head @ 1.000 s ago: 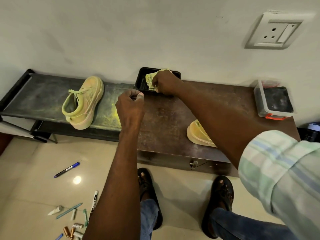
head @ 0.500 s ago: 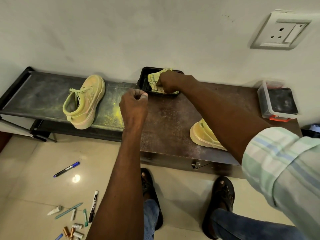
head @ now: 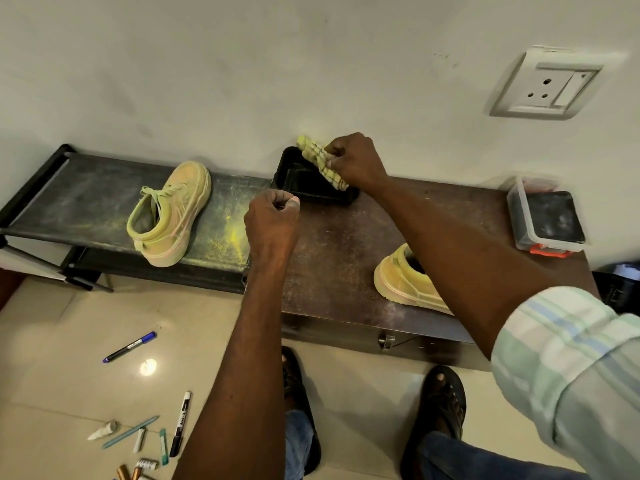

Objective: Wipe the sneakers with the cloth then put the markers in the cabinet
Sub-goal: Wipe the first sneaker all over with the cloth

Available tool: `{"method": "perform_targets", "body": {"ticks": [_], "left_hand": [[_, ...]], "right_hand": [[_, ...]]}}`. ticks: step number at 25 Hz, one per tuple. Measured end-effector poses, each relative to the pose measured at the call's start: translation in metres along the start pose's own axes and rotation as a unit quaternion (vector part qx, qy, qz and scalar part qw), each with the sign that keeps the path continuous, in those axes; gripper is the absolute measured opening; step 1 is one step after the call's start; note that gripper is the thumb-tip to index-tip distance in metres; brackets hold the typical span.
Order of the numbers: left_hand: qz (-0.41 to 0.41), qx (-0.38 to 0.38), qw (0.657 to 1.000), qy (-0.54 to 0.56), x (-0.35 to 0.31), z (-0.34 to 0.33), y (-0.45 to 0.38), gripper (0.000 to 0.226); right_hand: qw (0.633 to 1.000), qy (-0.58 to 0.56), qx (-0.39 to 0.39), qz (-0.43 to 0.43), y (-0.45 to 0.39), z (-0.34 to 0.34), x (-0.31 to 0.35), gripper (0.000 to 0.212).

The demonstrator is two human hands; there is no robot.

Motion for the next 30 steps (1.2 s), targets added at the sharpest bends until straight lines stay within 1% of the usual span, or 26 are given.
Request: {"method": "perform_targets", "body": {"ticks": [2,3,4,6,7,9,11,13,14,15,16,18,20,22,23,25,26,27,29,30], "left_hand": [[0.005,0.000,1.000,0.003,0.000,-0.001,0.002,0.012],[0.005,0.002,1.000,0.008,-0.001,-0.002,0.003,0.011],[0.004,0.002,1.000,0.013,-0.002,-0.003,0.004,0.010],[0.004,0.007,1.000,0.027,-0.008,-0.005,0.010,0.008],[0.003,0.014,0.999,0.039,-0.012,-0.007,0.015,0.007],[0.009,0.038,0.997,0.065,-0.020,-0.013,0.028,0.009],[0.016,0.069,0.994,0.080,-0.024,-0.022,0.042,0.012],[0.014,0.094,0.991,0.093,-0.027,-0.036,0.060,0.012],[0.008,0.106,0.989,0.099,-0.028,-0.043,0.069,0.012],[-0.006,0.123,0.988,0.098,-0.029,-0.051,0.081,0.011],[-0.031,0.144,0.985,0.086,-0.031,-0.057,0.093,0.012],[-0.094,0.206,0.973,0.039,-0.032,-0.071,0.110,0.019],[-0.166,0.269,0.948,-0.040,-0.029,-0.080,0.121,0.028],[-0.244,0.295,0.915,-0.127,-0.023,-0.084,0.131,0.037],[-0.265,0.300,0.902,-0.164,-0.019,-0.087,0.132,0.040],[-0.254,0.323,0.888,-0.207,-0.011,-0.091,0.129,0.044],[-0.238,0.341,0.882,-0.221,-0.006,-0.093,0.125,0.044],[-0.220,0.357,0.881,-0.221,-0.003,-0.094,0.118,0.043],[-0.199,0.372,0.879,-0.223,0.002,-0.096,0.106,0.039],[-0.198,0.376,0.877,-0.225,0.003,-0.096,0.105,0.034]], "right_hand": [[0.991,-0.118,-0.057,-0.039,0.002,0.022,0.005,0.021],[0.974,-0.198,-0.081,-0.067,0.005,0.033,0.007,0.019],[0.950,-0.281,-0.100,-0.093,0.012,0.043,0.011,0.018],[0.881,-0.437,-0.123,-0.131,0.033,0.064,0.022,0.016],[0.841,-0.506,-0.132,-0.140,0.048,0.074,0.026,0.018],[0.745,-0.633,-0.159,-0.139,0.087,0.097,0.030,0.024],[0.658,-0.715,-0.198,-0.133,0.135,0.118,0.030,0.035],[0.607,-0.750,-0.228,-0.131,0.185,0.133,0.032,0.039],[0.589,-0.762,-0.235,-0.132,0.206,0.138,0.035,0.045],[0.579,-0.769,-0.234,-0.135,0.225,0.141,0.039,0.049],[0.577,-0.767,-0.240,-0.141,0.241,0.143,0.042,0.047],[0.592,-0.736,-0.281,-0.172,0.268,0.147,0.036,0.038],[0.604,-0.701,-0.331,-0.185,0.295,0.151,0.023,0.044],[0.630,-0.639,-0.376,-0.230,0.321,0.145,0.009,0.047],[0.645,-0.596,-0.394,-0.271,0.333,0.138,0.003,0.043],[0.668,-0.519,-0.419,-0.330,0.349,0.120,-0.007,0.036],[0.685,-0.490,-0.425,-0.332,0.351,0.112,-0.009,0.034],[0.713,-0.456,-0.426,-0.321,0.349,0.108,-0.008,0.033],[0.789,-0.351,-0.418,-0.282,0.342,0.106,-0.006,0.035],[0.820,-0.294,-0.416,-0.262,0.338,0.106,-0.001,0.037]]}}
Point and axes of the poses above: each hand's wrist, its own y-axis away from the middle knuckle, its own z-axis out of the back of the hand, x = y × z, the point moved 4 cm from there along -y, towards the middle knuckle, and after that the axes turned 15 degrees about z, right-handed, at the moved point
